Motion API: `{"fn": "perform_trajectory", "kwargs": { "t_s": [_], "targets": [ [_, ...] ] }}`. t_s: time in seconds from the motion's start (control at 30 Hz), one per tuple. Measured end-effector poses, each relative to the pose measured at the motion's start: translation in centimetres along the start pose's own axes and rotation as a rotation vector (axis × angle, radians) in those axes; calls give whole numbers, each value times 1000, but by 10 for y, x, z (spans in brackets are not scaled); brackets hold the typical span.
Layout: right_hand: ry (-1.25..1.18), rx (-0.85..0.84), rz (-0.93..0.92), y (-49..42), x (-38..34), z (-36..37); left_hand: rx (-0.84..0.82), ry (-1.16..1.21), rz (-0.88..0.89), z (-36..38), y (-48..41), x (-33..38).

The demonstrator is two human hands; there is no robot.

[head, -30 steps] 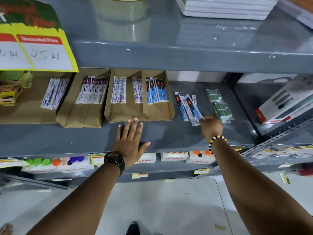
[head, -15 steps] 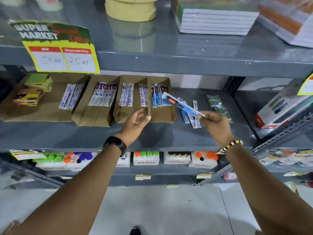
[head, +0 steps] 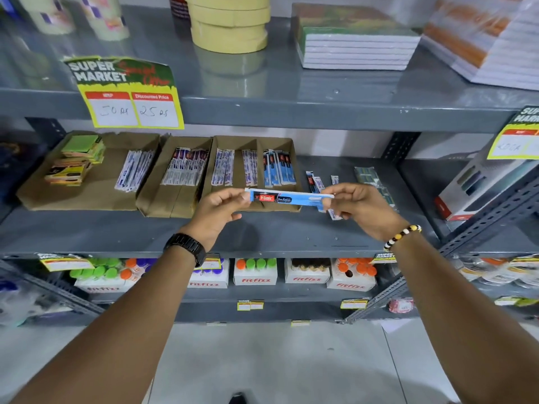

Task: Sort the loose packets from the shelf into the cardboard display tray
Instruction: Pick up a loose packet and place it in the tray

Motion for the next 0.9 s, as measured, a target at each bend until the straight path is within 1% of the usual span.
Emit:
{"fn": "perform_trajectory", "kwargs": {
  "t_s": [0.07,0.13,0.33,0.47,0.57,0.6,0.63,0.67,0.7,0.73,0.77,0.8,0.83,0.9],
  "targets": [
    [-67,42,-21,0,-1,-2,2,2,2,-1,1,2],
    [-81,63,-34,0,-1,-3,8,7,5,-1,2,3],
    [36,77,5,4,1,-6,-15,-25,-23,-1,4,2],
    [105,68,85,4,12,-6,-5,-54,-44,-4,1,-2],
    [-5,138,131,0,26,-9,43,-120,-19,-4,-14,-8],
    [-72,186,135,-1,31,-10,65,-182,-23,-4,-19,-13],
    [-134,239,140,-3,38,-10,82,-294,-32,-7,-25,-21],
    [-189,291,151,-5,46,-9,96,-497,-22,-9,-29,-27],
    [-228,337,165,-9,54,-7,115,-771,14,-11,-32,-33],
    [-267,378,181,-12,62,-4,120,-1054,72,-8,-33,-38],
    [-307,415,198,-16,69,0,99,-1272,139,-3,-35,-45],
    [-352,445,213,-23,75,4,69,-1397,181,2,-38,-55],
    [-405,475,222,-28,80,8,50,-1459,209,7,-41,-62],
    [-528,516,218,-43,87,18,41,-1495,216,11,-49,-77]
  ]
}}
Point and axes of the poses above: each hand's wrist, its own y-axis away from the middle knuckle, its own z-axis out of the palm, x = y × z, the point moved 7 cm from there along -y, towards the middle knuckle, and after that the axes turned 12 degrees about -x, right-handed, at the moved point
